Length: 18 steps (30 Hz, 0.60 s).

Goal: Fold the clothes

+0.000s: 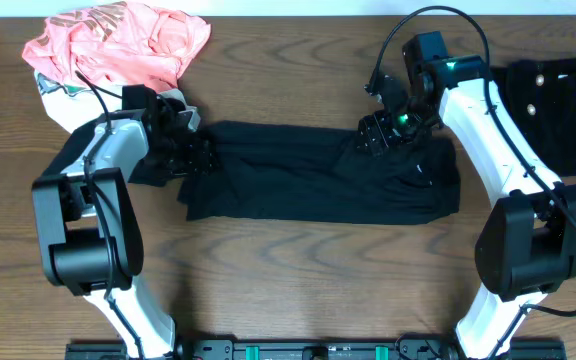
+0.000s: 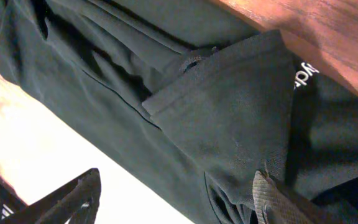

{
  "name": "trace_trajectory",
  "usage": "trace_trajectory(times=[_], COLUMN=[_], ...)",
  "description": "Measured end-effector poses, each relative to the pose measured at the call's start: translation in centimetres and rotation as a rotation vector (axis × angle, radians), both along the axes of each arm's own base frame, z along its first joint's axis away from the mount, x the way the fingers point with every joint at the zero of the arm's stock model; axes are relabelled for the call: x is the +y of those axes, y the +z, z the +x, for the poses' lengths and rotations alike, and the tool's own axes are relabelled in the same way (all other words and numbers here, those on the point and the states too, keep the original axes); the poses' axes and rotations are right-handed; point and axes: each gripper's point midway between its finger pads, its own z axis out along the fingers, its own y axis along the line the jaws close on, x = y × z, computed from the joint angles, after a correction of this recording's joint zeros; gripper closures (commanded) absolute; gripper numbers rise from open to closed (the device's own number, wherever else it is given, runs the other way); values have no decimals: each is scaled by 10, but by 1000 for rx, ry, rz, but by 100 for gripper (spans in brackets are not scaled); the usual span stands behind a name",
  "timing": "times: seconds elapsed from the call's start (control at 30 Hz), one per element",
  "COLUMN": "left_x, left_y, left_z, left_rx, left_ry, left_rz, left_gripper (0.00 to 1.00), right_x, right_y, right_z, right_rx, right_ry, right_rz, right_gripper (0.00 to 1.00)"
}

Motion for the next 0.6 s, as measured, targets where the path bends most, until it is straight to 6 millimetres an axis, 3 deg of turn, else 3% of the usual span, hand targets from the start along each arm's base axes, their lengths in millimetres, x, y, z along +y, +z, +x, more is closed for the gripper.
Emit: trace_trajectory(times=[0.27, 0.6], left_x=[-14, -15], left_y=[-3, -8], left_z=[-5, -2], left_rx=[20, 2], left_ry=[-5, -11], left_rz=[-87, -92], left_gripper=[66, 89], right_x=[0, 0], right_y=[0, 0], right_z=[0, 0], right_rx=[-1, -2], right_ry=[0, 0], right_rz=[0, 0], right_gripper=[24, 24])
